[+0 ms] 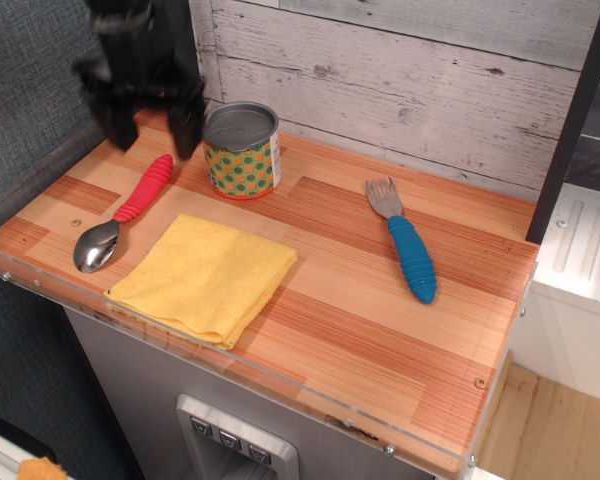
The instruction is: Move the red spoon to the right of the blue fork.
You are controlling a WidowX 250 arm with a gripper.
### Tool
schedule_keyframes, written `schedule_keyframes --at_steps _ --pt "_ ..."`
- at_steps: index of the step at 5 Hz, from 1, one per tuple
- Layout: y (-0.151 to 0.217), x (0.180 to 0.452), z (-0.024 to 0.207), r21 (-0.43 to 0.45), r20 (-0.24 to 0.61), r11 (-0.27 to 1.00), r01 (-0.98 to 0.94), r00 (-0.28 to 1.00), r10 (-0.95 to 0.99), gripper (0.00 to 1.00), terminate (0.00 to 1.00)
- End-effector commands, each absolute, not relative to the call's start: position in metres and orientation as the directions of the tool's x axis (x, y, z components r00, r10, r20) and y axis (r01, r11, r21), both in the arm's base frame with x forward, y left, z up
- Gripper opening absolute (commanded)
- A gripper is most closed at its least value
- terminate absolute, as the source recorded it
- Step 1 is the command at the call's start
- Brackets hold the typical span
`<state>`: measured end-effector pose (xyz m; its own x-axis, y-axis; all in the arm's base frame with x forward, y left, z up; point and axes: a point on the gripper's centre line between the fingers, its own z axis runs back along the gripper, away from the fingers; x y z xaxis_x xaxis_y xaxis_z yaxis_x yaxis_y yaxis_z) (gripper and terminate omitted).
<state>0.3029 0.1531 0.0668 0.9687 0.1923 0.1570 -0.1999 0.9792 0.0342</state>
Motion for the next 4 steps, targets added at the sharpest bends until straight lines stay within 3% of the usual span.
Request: schedule_keyframes --at_steps 1,4 --pt "0.179 0.297 0.062 0.141 0.188 0.965 -0.223 0.963 0.195 1.0 0.0" --pt "0.188 0.307 0.04 0.155 0.165 0.955 -0.254 0.959 0.229 1.0 0.0"
